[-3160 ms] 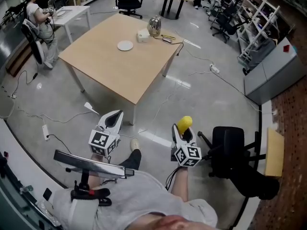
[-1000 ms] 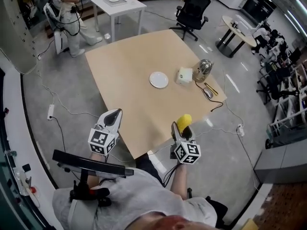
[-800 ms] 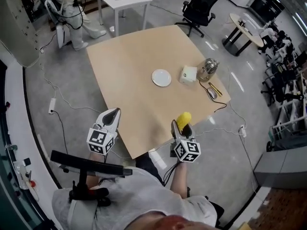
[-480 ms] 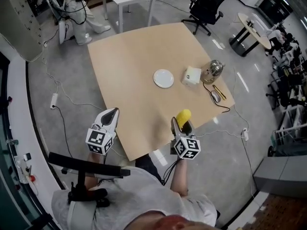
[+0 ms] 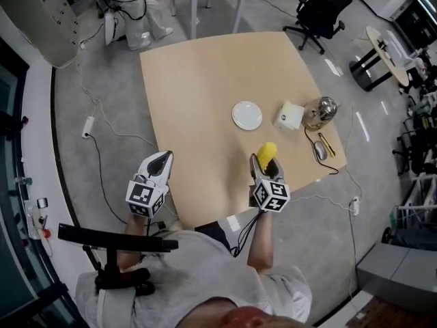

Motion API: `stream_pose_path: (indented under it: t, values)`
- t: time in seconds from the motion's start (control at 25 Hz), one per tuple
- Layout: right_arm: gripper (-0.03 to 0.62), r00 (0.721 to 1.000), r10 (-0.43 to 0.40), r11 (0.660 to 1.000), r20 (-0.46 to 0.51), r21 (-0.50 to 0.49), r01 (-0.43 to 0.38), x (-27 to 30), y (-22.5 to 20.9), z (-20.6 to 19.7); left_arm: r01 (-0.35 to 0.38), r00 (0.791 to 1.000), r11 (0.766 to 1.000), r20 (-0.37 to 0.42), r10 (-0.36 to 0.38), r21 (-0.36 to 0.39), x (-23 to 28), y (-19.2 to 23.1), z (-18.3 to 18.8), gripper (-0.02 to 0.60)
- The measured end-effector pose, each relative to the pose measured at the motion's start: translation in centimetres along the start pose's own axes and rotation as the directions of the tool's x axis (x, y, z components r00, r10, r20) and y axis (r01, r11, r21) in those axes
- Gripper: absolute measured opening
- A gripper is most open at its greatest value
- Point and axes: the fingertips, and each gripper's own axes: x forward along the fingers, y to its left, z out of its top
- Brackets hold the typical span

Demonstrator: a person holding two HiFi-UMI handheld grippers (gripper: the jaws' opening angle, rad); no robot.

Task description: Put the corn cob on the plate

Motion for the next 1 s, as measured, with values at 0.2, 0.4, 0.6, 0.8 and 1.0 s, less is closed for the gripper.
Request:
stream_pose_path:
  t: [0.2, 0.4, 0.6, 0.8, 1.0]
  values:
    - [0.253, 0.997, 0.036, 0.999, -0.064, -0.011, -0.037, 4.9, -1.0, 0.1, -0.054, 0.998, 0.998, -0.031, 0.054, -0.027, 0.5, 1.1, -1.1, 0.020]
    - [0.253, 0.987, 0.055, 0.998, -0.149, 0.021, -0.052, 10.1, -2.5, -0.6, -0.118, 0.992, 0.992, -0.042, 0.116, -0.050, 0.5, 2.8, -1.5, 0.020]
    - [0.253, 0.971, 0.060, 0.998, -0.229, 0.001, -0.062, 14.7, -3.5, -1.5, -0.174, 0.984, 0.982, -0.051, 0.171, -0.075, 0.8, 4.3, -2.1, 0.020]
    - [0.253, 0.951, 0.073, 0.997, -0.302, -0.005, -0.078, 18.3, -4.5, -2.9, -0.211, 0.976, 0.972, -0.066, 0.206, -0.100, 1.9, 4.7, -2.7, 0.020]
    - [0.253, 0.928, 0.082, 0.996, -0.365, -0.009, -0.091, 21.1, -5.2, -4.5, -0.240, 0.969, 0.965, -0.080, 0.233, -0.108, 2.1, 5.1, -2.9, 0.020]
